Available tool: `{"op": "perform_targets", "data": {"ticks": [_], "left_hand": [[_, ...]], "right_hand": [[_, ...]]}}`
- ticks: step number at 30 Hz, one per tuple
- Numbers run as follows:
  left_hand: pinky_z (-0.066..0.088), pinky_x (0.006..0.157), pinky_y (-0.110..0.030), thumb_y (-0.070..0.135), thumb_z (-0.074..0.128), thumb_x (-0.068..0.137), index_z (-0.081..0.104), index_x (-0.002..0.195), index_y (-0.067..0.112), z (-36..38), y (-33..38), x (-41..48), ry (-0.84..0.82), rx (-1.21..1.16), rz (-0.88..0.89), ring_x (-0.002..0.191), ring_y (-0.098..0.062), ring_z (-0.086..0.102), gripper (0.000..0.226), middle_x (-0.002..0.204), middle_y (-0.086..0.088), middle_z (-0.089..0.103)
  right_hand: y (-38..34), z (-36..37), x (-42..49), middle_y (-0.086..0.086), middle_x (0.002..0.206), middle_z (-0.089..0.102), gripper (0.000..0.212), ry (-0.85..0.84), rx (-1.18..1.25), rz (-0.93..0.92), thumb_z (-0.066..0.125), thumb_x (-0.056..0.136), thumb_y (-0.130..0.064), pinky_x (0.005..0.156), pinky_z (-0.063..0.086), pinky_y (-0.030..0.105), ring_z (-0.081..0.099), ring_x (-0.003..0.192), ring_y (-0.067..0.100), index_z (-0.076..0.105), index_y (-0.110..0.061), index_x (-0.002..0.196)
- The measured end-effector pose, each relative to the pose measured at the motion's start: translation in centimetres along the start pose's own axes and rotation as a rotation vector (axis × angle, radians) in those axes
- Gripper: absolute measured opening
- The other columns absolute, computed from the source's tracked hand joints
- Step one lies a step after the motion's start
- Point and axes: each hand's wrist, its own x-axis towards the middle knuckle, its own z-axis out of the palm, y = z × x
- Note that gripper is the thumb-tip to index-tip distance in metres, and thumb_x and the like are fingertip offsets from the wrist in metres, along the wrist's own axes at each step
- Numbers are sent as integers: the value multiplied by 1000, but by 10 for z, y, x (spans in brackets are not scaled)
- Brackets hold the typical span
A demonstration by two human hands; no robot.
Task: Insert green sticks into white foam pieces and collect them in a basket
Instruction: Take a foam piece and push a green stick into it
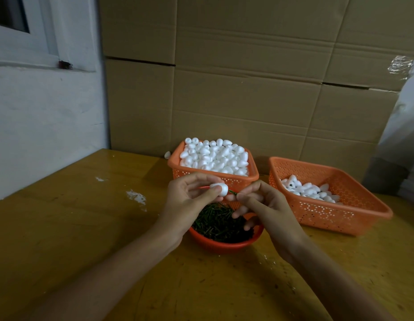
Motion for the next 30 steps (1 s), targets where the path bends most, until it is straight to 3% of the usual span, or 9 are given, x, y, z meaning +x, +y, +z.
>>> {"op": "perform_targets", "data": {"ticks": [8,13,23,30], "left_hand": [[62,83,-28,6,83,86,72,109,2,-2,-1,-1,-42,38,21,95,-26,79,26,106,-8,81],[61,91,-29,8,84,85,76,106,4,-2,-1,0,-37,68,18,100,-22,78,23,106,-6,81],[60,96,-29,8,85,84,78,106,8,-5,-2,1,-127,70,-8,109,-20,76,23,108,-5,81],[63,77,-26,7,87,83,77,109,12,-3,-2,-2,-142,54,-13,104,-22,78,28,106,-6,81]], "right_hand": [[4,-1,1,12,105,80,18,-68,-70,-29,69,99,-22,54,56,26,77,80,27,61,-8,107],[5,1,2,9,113,79,20,-165,-138,-59,62,103,-18,53,57,27,77,79,31,51,-4,113],[6,5,-1,9,109,80,21,-175,-231,-90,58,105,-10,54,51,30,75,71,35,41,0,111],[17,13,-5,-6,107,80,25,-138,-448,-204,61,103,-34,65,57,38,78,76,24,42,-20,109]]}}
